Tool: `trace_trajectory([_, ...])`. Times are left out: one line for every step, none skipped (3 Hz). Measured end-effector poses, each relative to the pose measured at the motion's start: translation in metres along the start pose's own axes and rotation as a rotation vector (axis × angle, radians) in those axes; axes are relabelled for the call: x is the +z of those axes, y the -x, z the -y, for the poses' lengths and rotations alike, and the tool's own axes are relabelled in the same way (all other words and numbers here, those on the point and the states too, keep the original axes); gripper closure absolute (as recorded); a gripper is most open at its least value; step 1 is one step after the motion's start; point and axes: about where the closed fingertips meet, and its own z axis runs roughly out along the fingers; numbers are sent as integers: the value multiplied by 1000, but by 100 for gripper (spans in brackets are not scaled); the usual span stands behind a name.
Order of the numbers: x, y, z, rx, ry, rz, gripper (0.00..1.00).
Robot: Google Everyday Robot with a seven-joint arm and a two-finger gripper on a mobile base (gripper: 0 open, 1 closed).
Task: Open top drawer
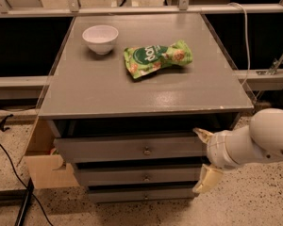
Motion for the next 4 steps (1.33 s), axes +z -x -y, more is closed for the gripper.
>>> trace_trajectory([20,5,8,-90,-6,-61,0])
trace_trajectory([31,7,14,-138,-15,-98,0])
trace_trajectory([40,11,24,-162,-26,-118,0])
trace_trajectory([47,15,33,-172,-33,-125,0])
